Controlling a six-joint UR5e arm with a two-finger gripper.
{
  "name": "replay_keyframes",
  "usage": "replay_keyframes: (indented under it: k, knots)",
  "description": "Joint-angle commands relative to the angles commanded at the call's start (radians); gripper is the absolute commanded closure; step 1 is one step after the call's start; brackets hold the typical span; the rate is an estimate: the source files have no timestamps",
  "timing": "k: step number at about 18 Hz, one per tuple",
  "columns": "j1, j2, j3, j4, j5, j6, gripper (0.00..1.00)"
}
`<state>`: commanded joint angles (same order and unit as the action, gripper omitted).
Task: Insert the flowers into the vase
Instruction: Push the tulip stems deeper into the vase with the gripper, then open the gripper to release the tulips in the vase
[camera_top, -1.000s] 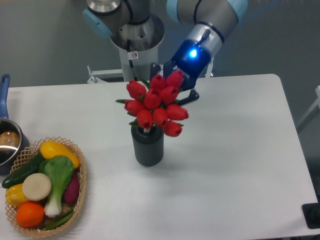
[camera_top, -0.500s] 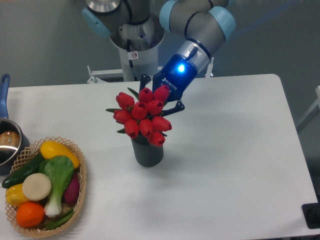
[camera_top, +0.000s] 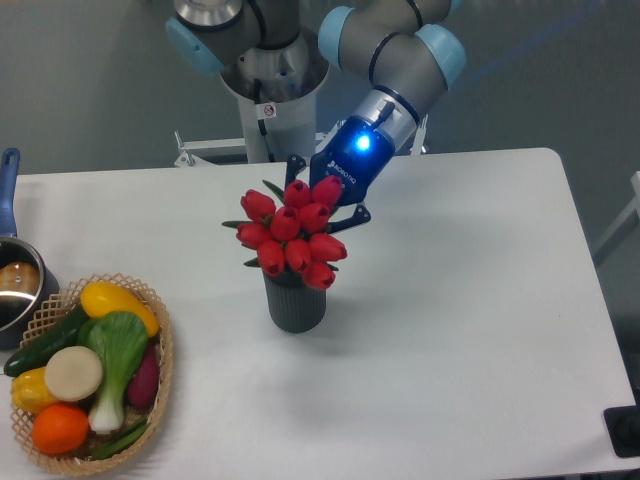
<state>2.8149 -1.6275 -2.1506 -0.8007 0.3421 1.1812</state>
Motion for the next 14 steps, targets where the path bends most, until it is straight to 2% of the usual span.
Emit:
replay_keyframes:
  k: [1,2,3,9,14]
  knots:
    - [-0.002,-0.005,-0.002,0.0,0.002,-0.002,0.4]
    - [-0.002,-0.008,-0.002,0.0,0.011,-0.003,0.17]
    - [-0.002,-0.009,-0.003,0.002,0.027,-0.006,0.0]
    - [0.0,-0.009,0.003,0.002,0.063,-0.006,0.0]
    - [0.017,0.0,0.003,0.003,0.141,-0.006,0.0]
